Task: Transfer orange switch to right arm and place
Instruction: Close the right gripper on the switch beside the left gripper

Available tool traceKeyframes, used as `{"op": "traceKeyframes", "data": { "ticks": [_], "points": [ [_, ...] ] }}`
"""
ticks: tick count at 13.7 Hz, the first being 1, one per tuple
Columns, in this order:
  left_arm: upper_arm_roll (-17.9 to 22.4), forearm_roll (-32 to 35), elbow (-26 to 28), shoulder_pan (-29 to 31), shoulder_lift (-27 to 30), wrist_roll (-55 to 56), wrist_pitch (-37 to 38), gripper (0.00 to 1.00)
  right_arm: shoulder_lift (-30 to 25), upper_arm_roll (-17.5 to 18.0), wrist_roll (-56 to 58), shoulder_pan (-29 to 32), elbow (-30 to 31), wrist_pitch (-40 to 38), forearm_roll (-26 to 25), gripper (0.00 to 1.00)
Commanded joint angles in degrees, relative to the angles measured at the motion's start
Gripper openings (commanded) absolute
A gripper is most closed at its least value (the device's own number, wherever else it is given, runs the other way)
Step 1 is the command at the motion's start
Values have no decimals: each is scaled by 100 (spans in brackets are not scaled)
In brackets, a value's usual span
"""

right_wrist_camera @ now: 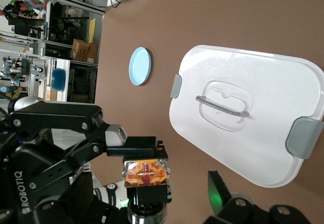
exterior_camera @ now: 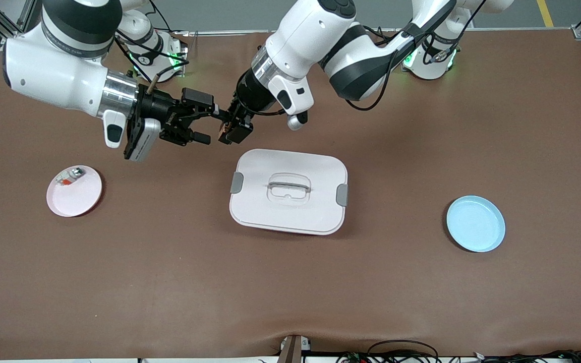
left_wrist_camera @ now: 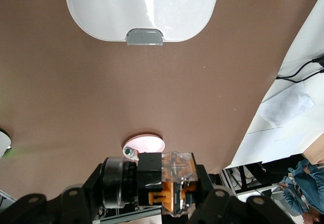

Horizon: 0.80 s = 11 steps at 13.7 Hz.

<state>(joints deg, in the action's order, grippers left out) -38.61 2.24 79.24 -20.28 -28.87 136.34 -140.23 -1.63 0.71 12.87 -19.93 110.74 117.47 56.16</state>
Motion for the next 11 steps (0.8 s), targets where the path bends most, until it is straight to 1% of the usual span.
{"op": "traceKeyframes", "data": {
  "ticks": [1, 8, 9, 11],
  "points": [
    [-6, 119, -58, -11, 57, 138, 102, 24, 13, -44, 128, -55, 80, 57, 167, 100],
    [-15, 127, -67, -11, 57, 138, 102, 24, 137, -44, 216, -151, 71, 232, 167, 100],
    [-23, 127, -76, -11, 66, 138, 102, 24, 145, -44, 225, -151, 62, 232, 167, 94],
    [-15, 127, -67, -11, 118, 138, 102, 24, 154, -44, 225, -160, 53, 241, 167, 63]
  ]
}}
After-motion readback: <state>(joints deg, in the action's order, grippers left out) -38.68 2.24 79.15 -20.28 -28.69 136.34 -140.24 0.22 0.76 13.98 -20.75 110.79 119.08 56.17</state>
